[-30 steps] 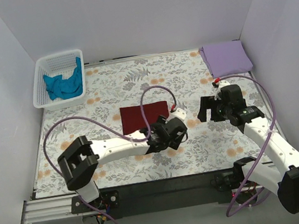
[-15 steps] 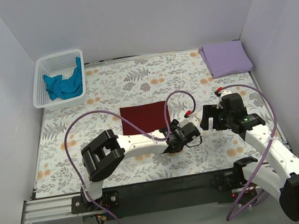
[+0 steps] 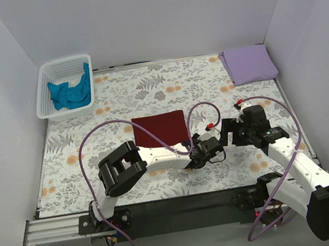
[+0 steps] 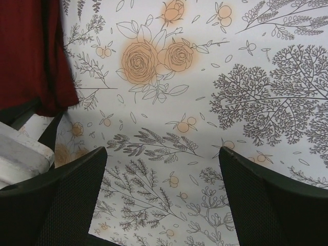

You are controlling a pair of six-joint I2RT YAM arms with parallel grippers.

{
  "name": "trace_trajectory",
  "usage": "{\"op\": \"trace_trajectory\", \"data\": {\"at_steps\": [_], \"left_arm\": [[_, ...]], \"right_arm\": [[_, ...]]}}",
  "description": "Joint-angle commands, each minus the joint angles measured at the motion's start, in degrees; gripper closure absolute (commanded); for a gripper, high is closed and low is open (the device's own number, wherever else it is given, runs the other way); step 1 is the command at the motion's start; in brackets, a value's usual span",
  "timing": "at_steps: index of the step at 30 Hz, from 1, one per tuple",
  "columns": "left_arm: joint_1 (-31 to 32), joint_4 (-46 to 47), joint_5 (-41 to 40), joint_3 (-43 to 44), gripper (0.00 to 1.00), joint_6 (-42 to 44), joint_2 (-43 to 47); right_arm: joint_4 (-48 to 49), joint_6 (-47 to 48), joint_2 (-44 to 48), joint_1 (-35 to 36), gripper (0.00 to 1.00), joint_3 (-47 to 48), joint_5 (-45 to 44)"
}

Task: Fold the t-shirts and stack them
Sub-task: Neatly place the folded tshirt to the corner

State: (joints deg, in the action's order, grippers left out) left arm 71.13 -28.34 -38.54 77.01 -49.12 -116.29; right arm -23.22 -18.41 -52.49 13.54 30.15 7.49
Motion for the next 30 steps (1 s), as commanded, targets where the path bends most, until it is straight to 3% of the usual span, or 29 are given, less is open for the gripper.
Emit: {"op": "trace_trajectory", "data": {"at_steps": [1,5,7,16,20,23,30], "left_arm": [[0.15,-2.51,0.31,-0.46,0.76,-0.88,-2.54],[0.15,-2.34,0.40,-0.72,0.85,-1.33,-1.84],[0.15,-2.34,0.23,-0.81,1.00,-1.85,-1.22],[-0.20,1.09,3.03,-4.59,1.00,-4.31,10.55],[-0.64,3.02,4.53,-6.52,1.00,-4.84,14.50],[-0.82,3.20,4.53,-7.40,1.00,-4.93,15.21],[-0.82,2.85,4.97,-7.84,1.00,-5.90,15.65]], "right_arm": [[4.24,-1.36,-0.42,-0.18,0.05,-0.88,3.32],[6.69,-3.81,-1.21,-0.18,0.05,-2.46,5.34],[9.06,-5.66,-2.08,-0.18,0.05,-4.04,7.54],[19.35,-17.96,-7.18,-0.18,0.02,-6.86,12.81],[29.44,-26.81,-13.94,-0.09,0.02,-8.61,20.89],[40.68,-32.54,-19.04,-0.18,0.02,-9.94,24.15],[48.26,-36.60,-28.88,0.69,0.02,-6.25,26.61]]}}
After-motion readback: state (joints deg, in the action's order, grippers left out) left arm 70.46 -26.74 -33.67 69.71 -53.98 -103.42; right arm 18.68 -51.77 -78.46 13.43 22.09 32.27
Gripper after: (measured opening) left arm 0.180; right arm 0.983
